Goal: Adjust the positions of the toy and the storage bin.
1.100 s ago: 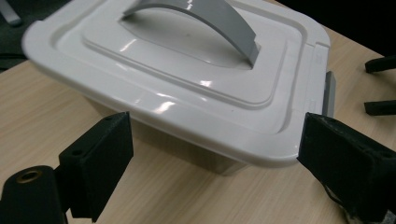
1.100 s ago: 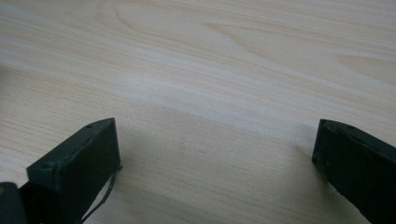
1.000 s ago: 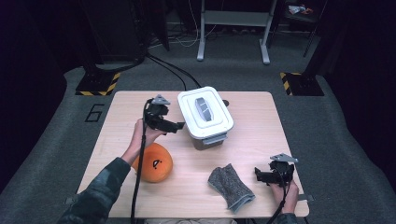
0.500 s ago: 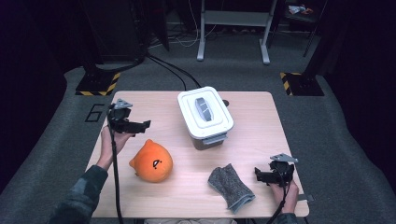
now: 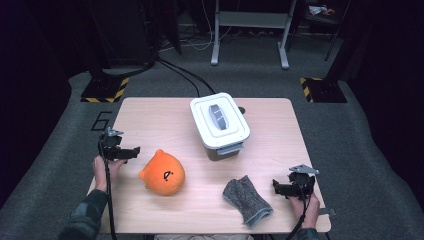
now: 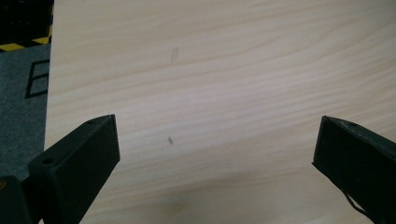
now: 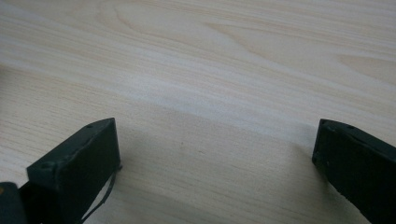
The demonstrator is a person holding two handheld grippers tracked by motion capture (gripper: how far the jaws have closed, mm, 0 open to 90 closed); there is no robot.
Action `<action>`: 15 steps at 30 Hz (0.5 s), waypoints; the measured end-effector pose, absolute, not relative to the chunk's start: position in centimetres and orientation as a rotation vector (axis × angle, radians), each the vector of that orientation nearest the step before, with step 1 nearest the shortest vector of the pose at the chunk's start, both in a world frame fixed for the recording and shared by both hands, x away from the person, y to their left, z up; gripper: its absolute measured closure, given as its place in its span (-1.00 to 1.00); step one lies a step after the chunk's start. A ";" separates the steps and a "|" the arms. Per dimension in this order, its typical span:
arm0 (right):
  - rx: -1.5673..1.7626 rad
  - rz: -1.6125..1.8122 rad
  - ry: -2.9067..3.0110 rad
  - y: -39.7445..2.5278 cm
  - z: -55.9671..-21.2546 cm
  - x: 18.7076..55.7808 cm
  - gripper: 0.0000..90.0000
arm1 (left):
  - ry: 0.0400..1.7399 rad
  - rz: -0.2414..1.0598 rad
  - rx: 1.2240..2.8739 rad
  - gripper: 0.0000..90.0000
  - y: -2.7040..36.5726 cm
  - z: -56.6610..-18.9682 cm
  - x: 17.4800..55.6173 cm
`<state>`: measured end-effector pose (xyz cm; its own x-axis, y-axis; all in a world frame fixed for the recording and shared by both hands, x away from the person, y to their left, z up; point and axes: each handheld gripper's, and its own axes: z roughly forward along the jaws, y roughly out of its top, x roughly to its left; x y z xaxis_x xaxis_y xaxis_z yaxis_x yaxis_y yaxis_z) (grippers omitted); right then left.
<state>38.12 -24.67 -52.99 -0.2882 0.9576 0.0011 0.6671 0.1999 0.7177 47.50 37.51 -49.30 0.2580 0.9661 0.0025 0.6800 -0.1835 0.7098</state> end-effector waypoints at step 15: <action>1.489 0.867 2.053 -24.5 -53.0 38.2 -1.00 | 1.464 0.597 1.984 -1.00 37.5 -52.7 48.1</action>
